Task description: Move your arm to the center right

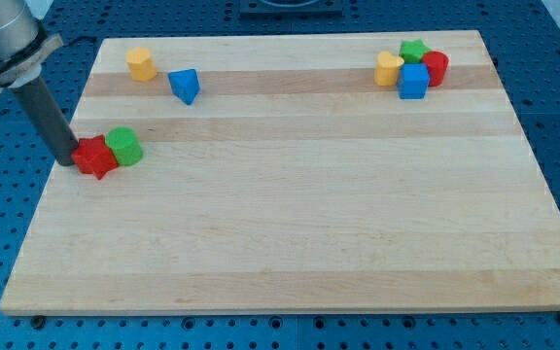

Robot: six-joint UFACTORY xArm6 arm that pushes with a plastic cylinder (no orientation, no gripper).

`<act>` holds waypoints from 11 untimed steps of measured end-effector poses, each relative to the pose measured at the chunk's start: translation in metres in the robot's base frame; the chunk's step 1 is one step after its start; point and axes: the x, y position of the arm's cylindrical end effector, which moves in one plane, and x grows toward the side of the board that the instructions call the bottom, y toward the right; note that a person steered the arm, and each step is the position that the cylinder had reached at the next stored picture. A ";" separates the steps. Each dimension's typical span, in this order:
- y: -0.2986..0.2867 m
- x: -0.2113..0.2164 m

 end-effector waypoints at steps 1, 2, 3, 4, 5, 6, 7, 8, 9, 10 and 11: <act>0.001 -0.024; 0.002 -0.084; 0.005 -0.138; 0.036 -0.132; 0.057 -0.094; 0.101 -0.050; 0.171 -0.022; 0.254 -0.011; 0.343 -0.010; 0.428 -0.010; 0.508 -0.028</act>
